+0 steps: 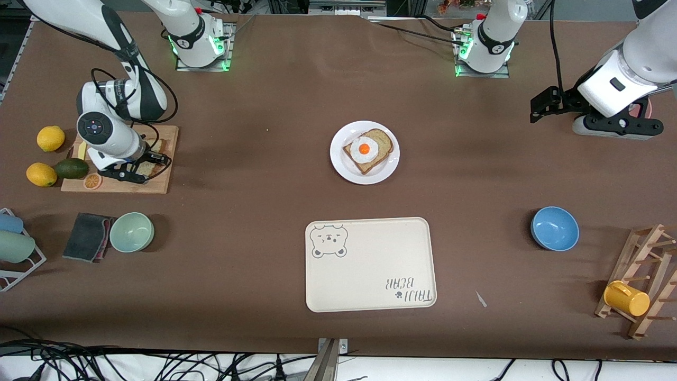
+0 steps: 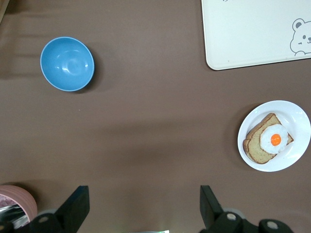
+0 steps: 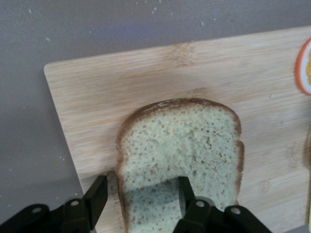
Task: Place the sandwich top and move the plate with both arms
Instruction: 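Lower the right gripper and grasp the bread slice edge, then lift the bread slice with the right gripper toward the white plate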
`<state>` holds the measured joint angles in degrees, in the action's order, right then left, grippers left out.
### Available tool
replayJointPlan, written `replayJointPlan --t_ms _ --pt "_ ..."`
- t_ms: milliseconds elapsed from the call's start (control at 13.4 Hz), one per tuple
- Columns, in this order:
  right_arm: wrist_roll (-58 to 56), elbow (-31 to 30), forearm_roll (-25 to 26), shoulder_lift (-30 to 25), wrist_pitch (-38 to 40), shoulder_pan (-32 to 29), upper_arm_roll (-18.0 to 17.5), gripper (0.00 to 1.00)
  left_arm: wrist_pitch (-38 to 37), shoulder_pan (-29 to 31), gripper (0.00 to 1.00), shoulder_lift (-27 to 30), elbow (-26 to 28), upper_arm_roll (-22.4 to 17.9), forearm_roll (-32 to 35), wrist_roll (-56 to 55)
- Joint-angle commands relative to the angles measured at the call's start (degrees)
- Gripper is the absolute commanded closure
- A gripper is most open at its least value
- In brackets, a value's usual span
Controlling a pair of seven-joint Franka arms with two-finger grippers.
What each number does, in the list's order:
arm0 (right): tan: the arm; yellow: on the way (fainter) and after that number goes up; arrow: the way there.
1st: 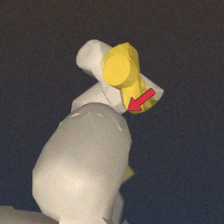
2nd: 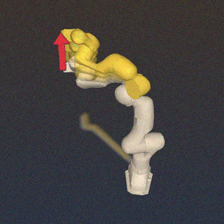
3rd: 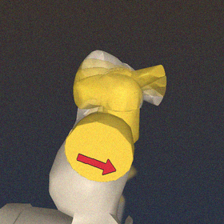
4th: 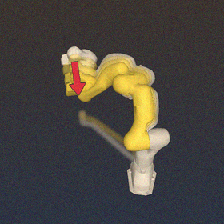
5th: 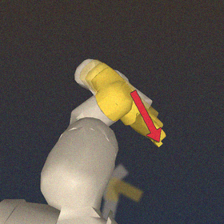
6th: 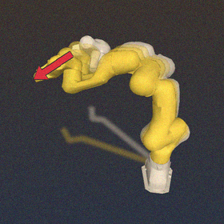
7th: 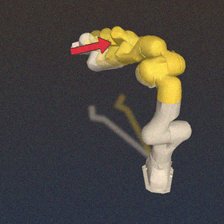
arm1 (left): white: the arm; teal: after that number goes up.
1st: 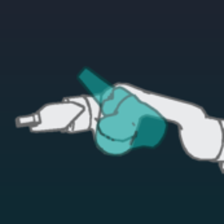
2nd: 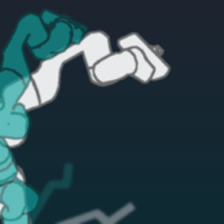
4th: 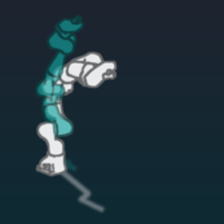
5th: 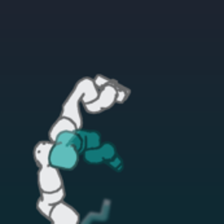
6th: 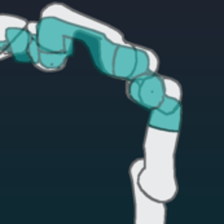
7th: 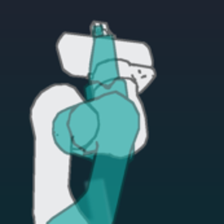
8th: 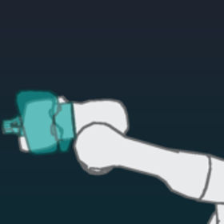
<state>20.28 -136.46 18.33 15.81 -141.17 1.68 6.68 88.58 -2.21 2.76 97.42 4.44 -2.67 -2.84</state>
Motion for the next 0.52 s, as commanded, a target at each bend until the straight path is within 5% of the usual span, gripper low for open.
replayJointPlan --t_ms 0,373,448 --pt "0.4 -0.5 0.9 0.4 -1.0 -0.1 -0.3 0.45 -1.4 0.2 0.00 -0.7 -1.8 0.0 -0.9 -0.1" --pt "0.3 -0.4 0.9 -0.5 1.4 -0.1 -0.4 1.00 -1.2 0.1 0.00 -1.1 -2.0 0.0 -0.9 -0.1" --pt "-0.3 -0.4 0.9 -1.0 2.2 -0.1 -0.5 1.00 -1.2 0.1 0.00 -1.1 -2.0 0.0 -0.9 -0.1"
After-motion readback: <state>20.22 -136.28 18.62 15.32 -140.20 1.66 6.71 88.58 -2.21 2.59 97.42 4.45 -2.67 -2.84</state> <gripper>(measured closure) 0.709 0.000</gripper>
